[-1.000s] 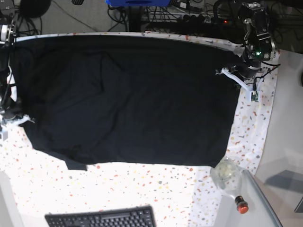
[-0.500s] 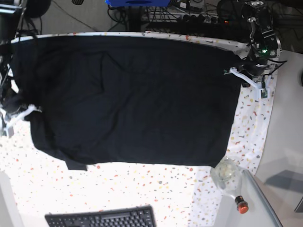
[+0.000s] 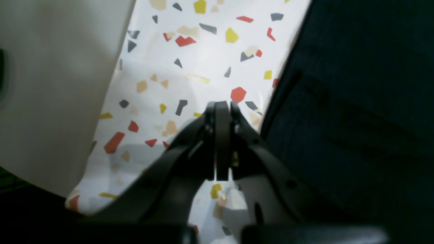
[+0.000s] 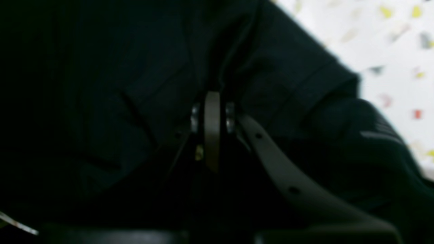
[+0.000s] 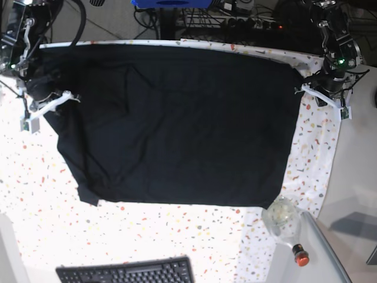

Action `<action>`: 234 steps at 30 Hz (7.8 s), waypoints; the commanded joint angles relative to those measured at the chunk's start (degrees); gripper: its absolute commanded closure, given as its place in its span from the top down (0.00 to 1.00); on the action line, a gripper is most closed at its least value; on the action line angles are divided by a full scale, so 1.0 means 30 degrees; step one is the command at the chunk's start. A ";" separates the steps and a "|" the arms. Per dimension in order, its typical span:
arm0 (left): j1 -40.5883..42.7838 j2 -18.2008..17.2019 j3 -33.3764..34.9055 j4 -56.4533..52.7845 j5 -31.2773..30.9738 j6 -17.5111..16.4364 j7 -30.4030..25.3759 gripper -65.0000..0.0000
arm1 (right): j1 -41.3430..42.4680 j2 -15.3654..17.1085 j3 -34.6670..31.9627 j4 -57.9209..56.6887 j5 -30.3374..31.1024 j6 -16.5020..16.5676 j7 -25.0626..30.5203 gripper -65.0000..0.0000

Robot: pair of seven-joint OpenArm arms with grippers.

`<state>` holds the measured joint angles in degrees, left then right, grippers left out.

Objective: Layout the t-shirt on the table in an organized manner, then fold the t-shirt properly
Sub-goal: 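Regrasp the shirt sides with both grippers and pull them outward, then slide both grippers along the shirt sides toward the hem, then grasp the shirt hem corners with both grippers and lift them, then fold the hem with both grippers toward the collar edge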

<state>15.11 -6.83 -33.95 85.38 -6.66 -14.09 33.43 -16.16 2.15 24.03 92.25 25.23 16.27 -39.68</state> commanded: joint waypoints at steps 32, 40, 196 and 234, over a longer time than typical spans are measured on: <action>-0.0100 -0.0639 -0.0066 0.0125 -0.0082 0.0022 -0.0374 0.00 | 0.7893 0.2608 0.0004 -0.7936 0.0277 0.0100 -0.0678 0.57; -0.0100 -0.0639 -0.0066 0.0125 -0.0082 0.0022 -0.0374 0.00 | 0.7835 0.2198 0.0004 -0.7907 0.0307 0.0129 -0.0678 0.56; -1.0738 -0.1547 0.2483 -1.1714 -0.0053 -0.3143 0.0036 0.00 | 0.7424 0.1817 -0.0025 -0.4888 0.0219 0.0129 -0.0531 0.00; -1.5133 -0.1928 0.5794 -1.1245 -0.0082 -0.3143 0.0798 0.00 | 1.4780 0.8586 -1.4589 -2.1592 0.0131 0.0158 1.7813 0.00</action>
<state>-28.38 -12.05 -16.45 50.72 -6.24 -23.20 37.01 26.48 26.39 -20.16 26.89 25.06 16.78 12.16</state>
